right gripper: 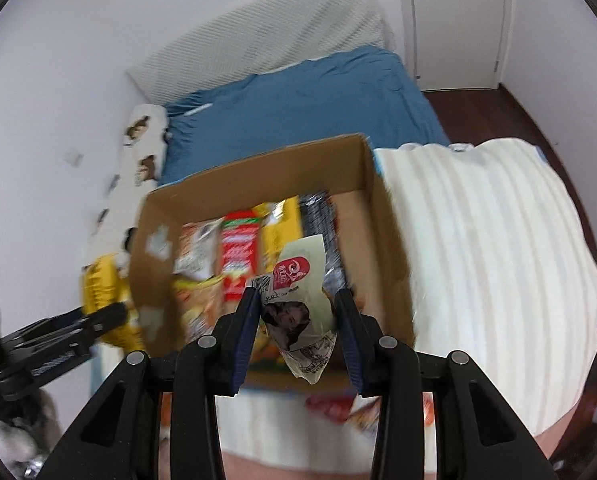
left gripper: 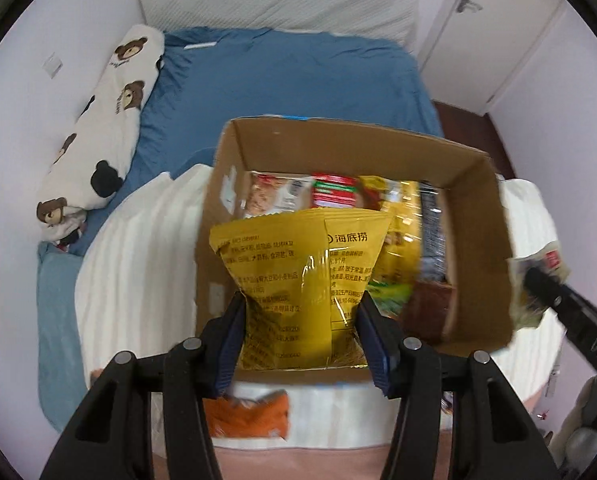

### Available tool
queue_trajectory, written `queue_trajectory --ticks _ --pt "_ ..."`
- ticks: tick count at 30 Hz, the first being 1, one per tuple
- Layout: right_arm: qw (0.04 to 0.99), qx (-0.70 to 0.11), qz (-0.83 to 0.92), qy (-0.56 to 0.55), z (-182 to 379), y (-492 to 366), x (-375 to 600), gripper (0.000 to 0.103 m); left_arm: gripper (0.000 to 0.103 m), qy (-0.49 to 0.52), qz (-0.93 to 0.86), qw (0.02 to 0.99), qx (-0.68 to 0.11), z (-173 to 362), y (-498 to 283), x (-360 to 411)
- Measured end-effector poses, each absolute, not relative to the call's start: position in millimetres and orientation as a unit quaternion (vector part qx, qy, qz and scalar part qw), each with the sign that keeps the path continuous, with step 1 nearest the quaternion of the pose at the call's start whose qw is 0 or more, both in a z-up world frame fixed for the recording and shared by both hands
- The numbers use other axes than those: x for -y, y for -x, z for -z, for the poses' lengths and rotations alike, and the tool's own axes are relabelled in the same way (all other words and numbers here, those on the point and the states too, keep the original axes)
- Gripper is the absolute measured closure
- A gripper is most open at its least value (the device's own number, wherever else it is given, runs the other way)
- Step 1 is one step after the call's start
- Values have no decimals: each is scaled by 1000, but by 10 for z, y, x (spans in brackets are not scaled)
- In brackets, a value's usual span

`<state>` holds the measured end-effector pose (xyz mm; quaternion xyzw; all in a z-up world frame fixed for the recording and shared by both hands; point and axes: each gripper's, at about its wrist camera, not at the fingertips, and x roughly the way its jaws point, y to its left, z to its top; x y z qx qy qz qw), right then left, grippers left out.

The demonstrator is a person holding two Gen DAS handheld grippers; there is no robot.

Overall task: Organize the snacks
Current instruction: 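Carry both packets into the cardboard box and open both tools, then lift both tools out of the box back toward the snacks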

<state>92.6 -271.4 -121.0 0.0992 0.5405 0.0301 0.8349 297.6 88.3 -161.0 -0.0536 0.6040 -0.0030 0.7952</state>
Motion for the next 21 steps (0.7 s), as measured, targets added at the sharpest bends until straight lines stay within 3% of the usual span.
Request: queue_trajectory --ticks 7,9,10,11,12,13,21 --pt "813 -576 17 -86 1622 -1495 2808 59 51 44 -25 752 -658 2121 -3336 -1070" --pt "799 -596 37 -71 1764 -1634 2830 34 46 56 -33 743 -666 2217 -3369 -1122" --pt "797 -598 38 -72 1807 -1660 2835 14 41 74 -31 734 -674 2281 -3399 -1156" --pt "798 -597 34 -74 1823 -1680 2840 11 29 84 -31 731 -677 2304 -3411 -1169" --pt "798 -597 36 -72 1834 -1682 2846 11 19 88 -34 730 -676 2314 -3413 -1187" --pt "798 -598 36 -68 1840 -1688 2838 11 17 88 -37 735 -672 2312 -3423 -1191" --pt "788 -614 12 -47 1855 -1584 2711 8 17 76 -30 747 -660 2219 -3416 -1122"
